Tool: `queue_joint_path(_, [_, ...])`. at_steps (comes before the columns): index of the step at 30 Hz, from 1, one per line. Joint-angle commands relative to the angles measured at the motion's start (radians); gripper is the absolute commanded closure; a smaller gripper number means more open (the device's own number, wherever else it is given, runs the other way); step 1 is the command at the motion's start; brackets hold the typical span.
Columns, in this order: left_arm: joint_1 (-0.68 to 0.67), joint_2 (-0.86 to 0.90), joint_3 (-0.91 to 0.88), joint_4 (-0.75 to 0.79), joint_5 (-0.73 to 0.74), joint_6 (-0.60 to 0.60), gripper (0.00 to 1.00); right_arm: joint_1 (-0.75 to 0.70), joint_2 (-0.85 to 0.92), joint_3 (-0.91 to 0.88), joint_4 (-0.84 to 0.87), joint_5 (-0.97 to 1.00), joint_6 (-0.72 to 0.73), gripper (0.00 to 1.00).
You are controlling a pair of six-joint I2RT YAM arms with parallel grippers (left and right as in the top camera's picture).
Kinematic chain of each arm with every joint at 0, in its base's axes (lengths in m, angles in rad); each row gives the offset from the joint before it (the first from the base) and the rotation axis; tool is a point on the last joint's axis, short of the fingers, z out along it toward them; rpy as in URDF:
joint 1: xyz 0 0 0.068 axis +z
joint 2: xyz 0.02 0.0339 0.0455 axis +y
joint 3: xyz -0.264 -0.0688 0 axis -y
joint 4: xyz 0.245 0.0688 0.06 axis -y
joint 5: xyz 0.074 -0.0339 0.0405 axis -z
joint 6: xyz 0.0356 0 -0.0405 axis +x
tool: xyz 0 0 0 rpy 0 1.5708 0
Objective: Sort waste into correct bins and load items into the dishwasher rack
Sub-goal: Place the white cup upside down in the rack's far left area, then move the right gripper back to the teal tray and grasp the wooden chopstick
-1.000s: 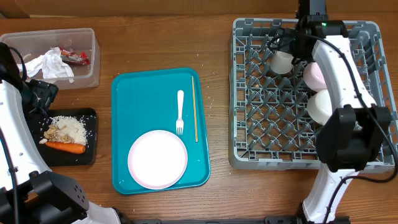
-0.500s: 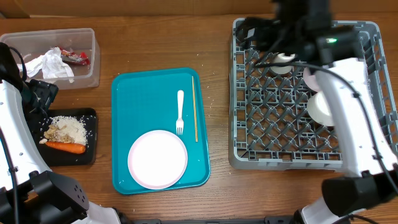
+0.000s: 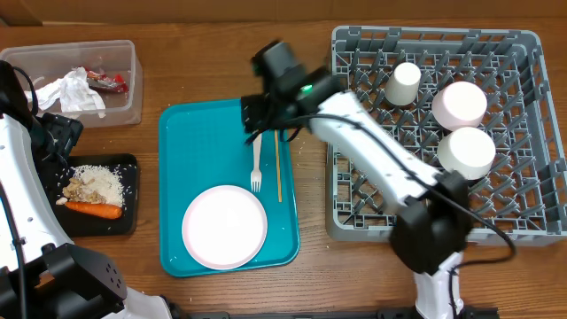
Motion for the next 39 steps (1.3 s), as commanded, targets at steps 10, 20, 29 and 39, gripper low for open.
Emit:
queue_joint_path(10, [-0.002, 0.004, 0.006, -0.002, -0.017, -0.018, 0.00, 0.079, 0.209, -0.002, 0.002, 0.094, 0.183, 0.40])
queue_joint_path(20, [-0.002, 0.004, 0.006, -0.003, -0.017, -0.018, 0.00, 0.093, 0.264, -0.002, 0.001, 0.094, 0.210, 0.40])
queue_joint_path(29, [-0.002, 0.004, 0.006, -0.002, -0.017, -0.018, 0.00, 0.129, 0.293, -0.003, -0.031, 0.094, 0.221, 0.41])
queue_joint_path(39, [-0.002, 0.004, 0.006, -0.003, -0.018, -0.018, 0.00, 0.140, 0.293, -0.003, -0.090, 0.124, 0.228, 0.62])
